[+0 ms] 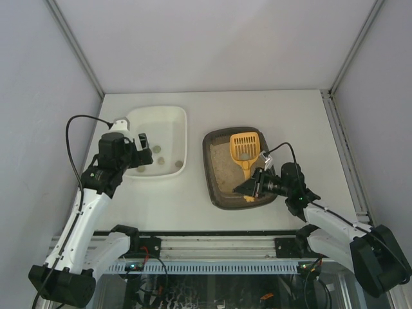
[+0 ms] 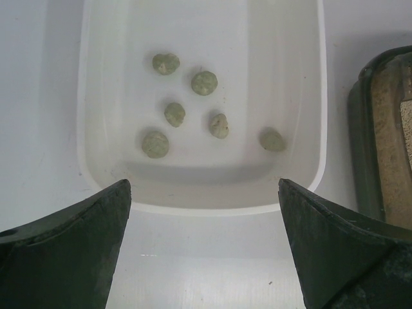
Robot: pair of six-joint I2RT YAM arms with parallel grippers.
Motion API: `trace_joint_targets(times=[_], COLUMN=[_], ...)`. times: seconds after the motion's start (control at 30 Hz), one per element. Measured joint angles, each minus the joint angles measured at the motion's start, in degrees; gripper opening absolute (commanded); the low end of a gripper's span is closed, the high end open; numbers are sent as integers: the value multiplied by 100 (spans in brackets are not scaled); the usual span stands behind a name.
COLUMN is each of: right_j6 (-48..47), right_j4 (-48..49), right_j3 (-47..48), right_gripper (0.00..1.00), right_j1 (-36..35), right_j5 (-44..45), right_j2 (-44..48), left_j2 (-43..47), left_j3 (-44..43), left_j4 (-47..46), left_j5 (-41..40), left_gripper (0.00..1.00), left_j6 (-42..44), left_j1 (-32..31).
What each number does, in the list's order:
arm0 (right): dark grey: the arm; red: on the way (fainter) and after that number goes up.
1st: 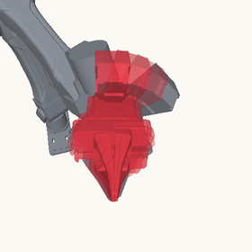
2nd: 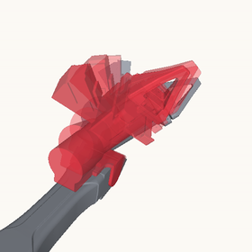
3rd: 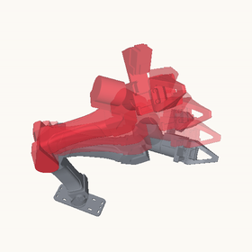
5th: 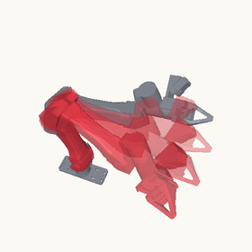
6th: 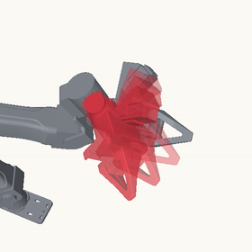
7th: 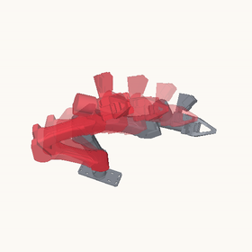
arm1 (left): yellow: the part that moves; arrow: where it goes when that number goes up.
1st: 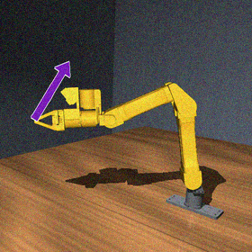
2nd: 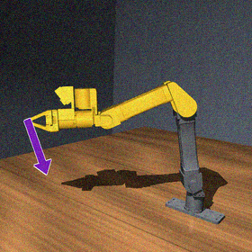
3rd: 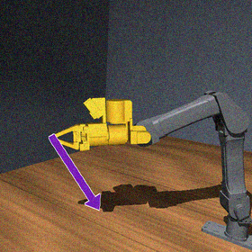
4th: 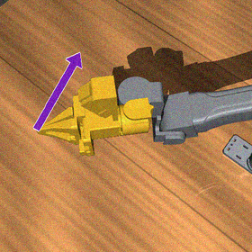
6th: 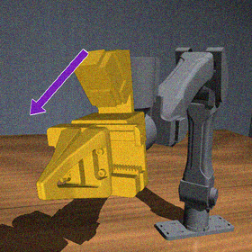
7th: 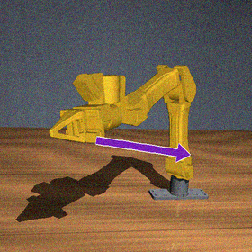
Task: Clean the litter box
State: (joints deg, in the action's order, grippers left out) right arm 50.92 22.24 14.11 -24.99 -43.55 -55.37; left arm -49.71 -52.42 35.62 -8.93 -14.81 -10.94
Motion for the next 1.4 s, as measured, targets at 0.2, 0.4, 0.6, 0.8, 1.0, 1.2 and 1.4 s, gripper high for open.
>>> trace_joint_targets(times=[0.2,0.4,0.6,0.8,1.0,1.2,1.4], right_j6=[144,341,450,754,859,-59,-1174], right_j4=[-221,-350,-623,-490,-905,-3115,-5243], right_j3=[81,267,730,802,1414,4232,7291], right_gripper=[0,0,0,0,0,0,0], right_j1=[129,129,-72,111,-264,-758,-1377], right_j5=[199,63,61,-26,50,686,1440], right_j2=[46,-186,-695,-1056,-1519,-2354,-3838], left_j2=[-2,-2,-4,-4,-127,-1357,-2072], left_j3=[111,111,111,179,81,-1261,-2168], left_j4=[-39,-66,-66,-79,103,852,1506], left_j5=[4,24,76,210,420,1416,1923], left_gripper=[100,100,100,100,100,100,100], left_j6=[2,2,2,2,24,286,717], left_j1=[4,7,9,11,358,1565,2076])
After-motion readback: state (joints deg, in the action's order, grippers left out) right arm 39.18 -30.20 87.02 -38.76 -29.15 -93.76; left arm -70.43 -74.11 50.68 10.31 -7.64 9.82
